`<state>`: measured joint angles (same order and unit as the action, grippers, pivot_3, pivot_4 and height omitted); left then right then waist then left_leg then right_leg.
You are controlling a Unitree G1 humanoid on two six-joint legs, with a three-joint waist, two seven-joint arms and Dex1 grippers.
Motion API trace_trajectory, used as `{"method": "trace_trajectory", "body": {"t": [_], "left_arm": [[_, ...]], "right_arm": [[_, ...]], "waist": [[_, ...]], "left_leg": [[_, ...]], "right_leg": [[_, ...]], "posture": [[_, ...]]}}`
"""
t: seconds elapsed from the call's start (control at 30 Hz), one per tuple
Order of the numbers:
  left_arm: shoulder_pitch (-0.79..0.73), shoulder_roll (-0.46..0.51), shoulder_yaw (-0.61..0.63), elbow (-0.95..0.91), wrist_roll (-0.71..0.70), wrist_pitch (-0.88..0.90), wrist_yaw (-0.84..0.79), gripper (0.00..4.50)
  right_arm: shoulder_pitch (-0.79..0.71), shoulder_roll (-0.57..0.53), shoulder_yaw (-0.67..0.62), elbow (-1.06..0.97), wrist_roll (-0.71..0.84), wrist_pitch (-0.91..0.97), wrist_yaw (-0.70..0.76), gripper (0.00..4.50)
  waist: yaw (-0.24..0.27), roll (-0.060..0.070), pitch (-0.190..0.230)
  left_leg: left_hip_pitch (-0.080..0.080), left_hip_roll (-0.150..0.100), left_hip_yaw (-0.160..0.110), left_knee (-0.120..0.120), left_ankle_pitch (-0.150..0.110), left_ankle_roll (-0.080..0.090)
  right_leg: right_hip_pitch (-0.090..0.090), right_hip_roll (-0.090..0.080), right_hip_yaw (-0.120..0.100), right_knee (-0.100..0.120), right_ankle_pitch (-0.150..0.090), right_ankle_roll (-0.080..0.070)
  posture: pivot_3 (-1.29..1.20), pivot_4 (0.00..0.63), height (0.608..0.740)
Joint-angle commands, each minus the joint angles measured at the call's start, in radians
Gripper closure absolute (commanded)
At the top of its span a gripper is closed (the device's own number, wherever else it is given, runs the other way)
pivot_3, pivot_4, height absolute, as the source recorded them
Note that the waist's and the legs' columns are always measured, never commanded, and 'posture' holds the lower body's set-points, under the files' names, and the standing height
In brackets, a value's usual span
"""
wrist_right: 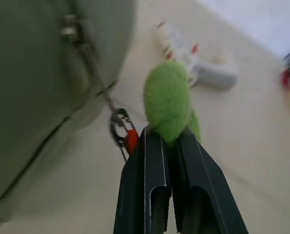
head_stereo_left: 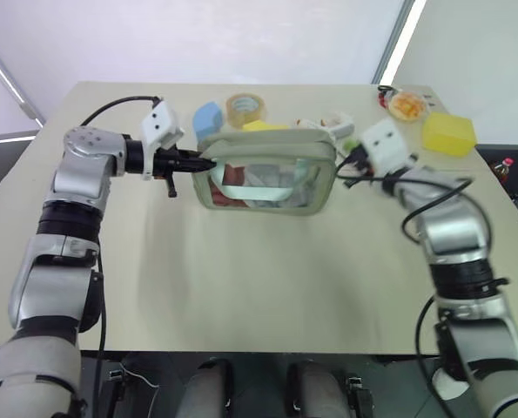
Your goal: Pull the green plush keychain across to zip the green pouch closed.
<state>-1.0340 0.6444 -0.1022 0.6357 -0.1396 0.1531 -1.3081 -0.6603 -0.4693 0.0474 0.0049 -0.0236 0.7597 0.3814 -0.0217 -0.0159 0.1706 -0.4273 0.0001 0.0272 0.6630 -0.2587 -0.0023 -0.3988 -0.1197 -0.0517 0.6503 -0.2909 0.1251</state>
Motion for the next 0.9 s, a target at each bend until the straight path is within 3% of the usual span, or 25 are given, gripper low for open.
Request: {"method": "trace_trajectory", "body": {"t": [0.03,0.3,0.37,0.47,0.63,0.7,0.9], "left_arm": [[0.010,0.035,0.010,-0.010,0.010,0.016,-0.006,4.50],[0.035,0.045,0.013,-0.052,0.002,0.050,-0.006,4.50],[0.041,0.045,0.015,-0.061,-0.001,0.059,0.000,3.70],[0.041,0.050,0.025,-0.077,-0.018,0.092,-0.007,2.41],[0.000,0.118,0.072,-0.086,-0.067,0.178,-0.059,0.00],[-0.008,0.154,0.089,-0.092,-0.088,0.212,-0.079,0.00],[0.004,0.276,0.138,-0.103,-0.119,0.292,-0.119,0.00]], "right_arm": [[0.023,0.013,0.021,-0.016,-0.013,-0.021,-0.010,4.45],[0.051,-0.084,0.156,0.057,-0.107,-0.160,0.083,4.45],[0.055,-0.090,0.144,0.048,-0.090,-0.167,0.107,4.50],[0.007,-0.126,0.053,0.016,-0.008,-0.138,0.187,3.55],[-0.063,-0.342,-0.087,-0.108,0.182,-0.018,0.455,0.99],[-0.062,-0.419,-0.125,-0.156,0.252,0.037,0.536,0.03],[-0.123,-0.539,-0.234,-0.316,0.487,0.279,0.640,0.03]], "waist": [[-0.001,0.000,0.000],[-0.013,0.000,0.000],[-0.017,0.000,0.000],[-0.019,0.000,0.000],[-0.002,0.001,0.002],[0.005,0.001,0.001],[0.005,0.001,0.001]], "left_leg": [[0.000,0.000,0.000,0.000,0.000,0.000],[0.001,0.000,-0.001,0.000,0.000,0.000],[0.001,0.000,-0.002,0.000,0.000,0.000],[0.001,0.000,-0.002,0.000,0.000,0.000],[-0.001,0.000,-0.002,0.000,0.000,0.000],[-0.001,0.000,-0.003,0.000,0.000,0.000],[0.000,0.000,-0.002,0.000,-0.003,0.004]], "right_leg": [[0.000,0.000,0.000,0.000,0.000,0.000],[0.001,0.000,0.000,0.000,0.000,0.000],[0.001,0.000,0.000,0.000,0.000,0.000],[0.001,0.000,0.000,0.000,0.000,0.000],[0.000,0.000,0.000,-0.001,0.000,0.000],[0.000,0.000,0.000,-0.001,0.000,0.000],[0.001,0.000,0.000,-0.001,0.000,0.000]], "posture": [[0.00,0.150,0.740],[0.00,0.150,0.740],[0.00,0.150,0.740],[0.00,0.150,0.740],[0.00,0.150,0.740],[0.00,0.150,0.740],[0.00,0.150,0.740]]}}
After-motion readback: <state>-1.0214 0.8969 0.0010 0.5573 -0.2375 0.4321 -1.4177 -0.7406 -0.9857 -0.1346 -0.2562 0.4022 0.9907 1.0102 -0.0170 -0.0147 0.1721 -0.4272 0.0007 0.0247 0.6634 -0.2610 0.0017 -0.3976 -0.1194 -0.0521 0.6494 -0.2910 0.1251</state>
